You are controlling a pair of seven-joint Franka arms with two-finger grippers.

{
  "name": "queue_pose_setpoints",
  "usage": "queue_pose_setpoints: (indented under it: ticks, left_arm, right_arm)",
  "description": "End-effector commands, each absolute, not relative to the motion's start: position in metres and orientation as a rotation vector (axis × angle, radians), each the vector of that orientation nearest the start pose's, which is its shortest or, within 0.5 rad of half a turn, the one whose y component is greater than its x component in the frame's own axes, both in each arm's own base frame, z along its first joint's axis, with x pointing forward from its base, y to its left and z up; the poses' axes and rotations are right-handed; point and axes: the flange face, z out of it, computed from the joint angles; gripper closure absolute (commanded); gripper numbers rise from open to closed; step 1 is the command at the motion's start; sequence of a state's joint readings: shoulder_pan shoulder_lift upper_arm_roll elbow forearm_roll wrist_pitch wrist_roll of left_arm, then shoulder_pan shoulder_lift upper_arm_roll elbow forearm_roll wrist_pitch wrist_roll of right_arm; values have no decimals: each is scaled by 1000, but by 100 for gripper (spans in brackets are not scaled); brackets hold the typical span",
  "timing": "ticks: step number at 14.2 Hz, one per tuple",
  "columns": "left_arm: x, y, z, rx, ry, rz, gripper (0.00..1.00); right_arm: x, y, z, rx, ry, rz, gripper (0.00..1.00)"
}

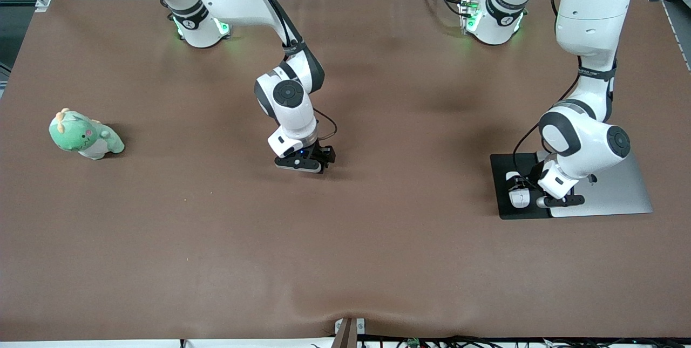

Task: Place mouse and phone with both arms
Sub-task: 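Carry the mouse onto the pad while the right gripper grasps the phone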

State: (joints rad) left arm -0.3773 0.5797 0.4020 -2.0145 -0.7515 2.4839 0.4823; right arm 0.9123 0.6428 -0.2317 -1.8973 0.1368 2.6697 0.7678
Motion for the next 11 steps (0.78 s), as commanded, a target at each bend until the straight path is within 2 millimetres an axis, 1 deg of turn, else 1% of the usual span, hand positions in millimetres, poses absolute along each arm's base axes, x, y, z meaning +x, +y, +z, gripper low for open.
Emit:
queue_pose_setpoints:
  ticks: [1, 4, 5, 7, 8, 9, 10, 11]
  left_arm:
    - [594, 27, 181, -3373, -179, -81, 0]
    - [598, 22, 196, -3372, -161, -114, 0]
    - [600, 20, 201, -3376, -143, -120, 0]
    - [606, 20, 218, -3355, -62, -138, 0]
    - [610, 18, 231, -3337, -1, -157, 0]
    - [614, 18, 242, -3327, 31, -168, 0]
    - [621, 16, 252, -3317, 52, -157, 0]
    - [630, 14, 266, -3309, 75, -133, 0]
  right_arm:
    - [492, 412, 176, -3083, 227, -268, 0]
    - [491, 413, 175, -3092, 202, -275, 0]
    - [487, 414, 169, -3102, 192, -268, 0]
    - [484, 418, 168, -3102, 182, -270, 0]
    - [483, 419, 168, -3105, 171, -273, 2]
    - [484, 420, 169, -3105, 167, -276, 45]
    - [485, 419, 170, -3105, 167, -278, 86]
    - [492, 416, 176, -3099, 181, -282, 100]
